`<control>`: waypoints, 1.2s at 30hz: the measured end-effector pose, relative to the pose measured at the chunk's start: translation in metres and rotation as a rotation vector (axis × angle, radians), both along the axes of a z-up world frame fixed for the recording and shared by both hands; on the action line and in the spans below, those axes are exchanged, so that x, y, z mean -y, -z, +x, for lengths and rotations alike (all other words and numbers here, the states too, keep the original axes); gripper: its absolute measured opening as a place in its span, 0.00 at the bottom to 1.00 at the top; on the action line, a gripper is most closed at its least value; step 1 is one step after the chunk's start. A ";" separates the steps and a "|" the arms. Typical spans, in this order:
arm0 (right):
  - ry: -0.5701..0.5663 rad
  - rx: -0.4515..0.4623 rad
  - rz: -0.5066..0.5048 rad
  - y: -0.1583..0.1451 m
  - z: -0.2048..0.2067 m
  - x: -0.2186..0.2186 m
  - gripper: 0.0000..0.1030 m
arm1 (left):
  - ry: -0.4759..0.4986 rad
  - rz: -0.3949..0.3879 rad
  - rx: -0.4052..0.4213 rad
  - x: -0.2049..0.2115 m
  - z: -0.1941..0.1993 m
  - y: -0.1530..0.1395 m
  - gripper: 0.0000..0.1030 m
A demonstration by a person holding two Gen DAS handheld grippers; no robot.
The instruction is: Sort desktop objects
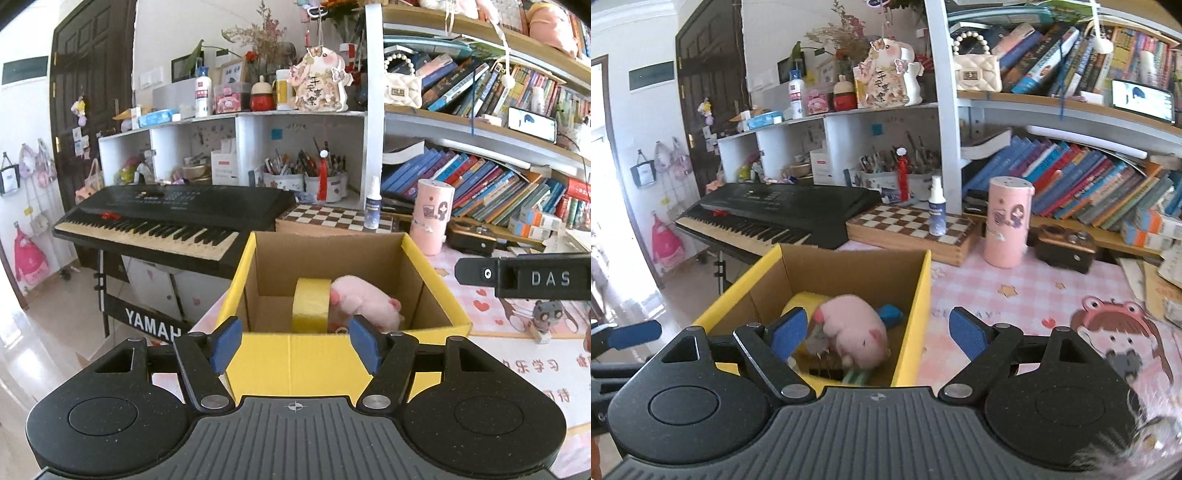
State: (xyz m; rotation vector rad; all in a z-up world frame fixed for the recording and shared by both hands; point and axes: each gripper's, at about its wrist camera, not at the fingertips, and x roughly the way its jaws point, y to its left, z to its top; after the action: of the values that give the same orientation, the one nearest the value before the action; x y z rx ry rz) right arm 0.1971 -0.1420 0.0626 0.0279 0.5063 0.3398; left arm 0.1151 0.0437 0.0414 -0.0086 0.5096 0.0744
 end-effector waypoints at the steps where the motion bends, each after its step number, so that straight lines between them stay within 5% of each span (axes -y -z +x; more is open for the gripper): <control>1: 0.007 0.000 -0.002 0.001 -0.006 -0.001 0.81 | 0.003 -0.001 -0.001 -0.001 -0.004 0.001 0.64; 36: 0.146 -0.111 -0.067 0.051 -0.179 0.006 0.75 | 0.192 -0.033 -0.085 0.027 -0.104 0.034 0.71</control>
State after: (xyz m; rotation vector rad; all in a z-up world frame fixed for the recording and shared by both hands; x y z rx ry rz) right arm 0.0181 -0.1483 0.0114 0.0187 0.6214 0.1786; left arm 0.0106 0.0163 0.0076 0.0117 0.5940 -0.1217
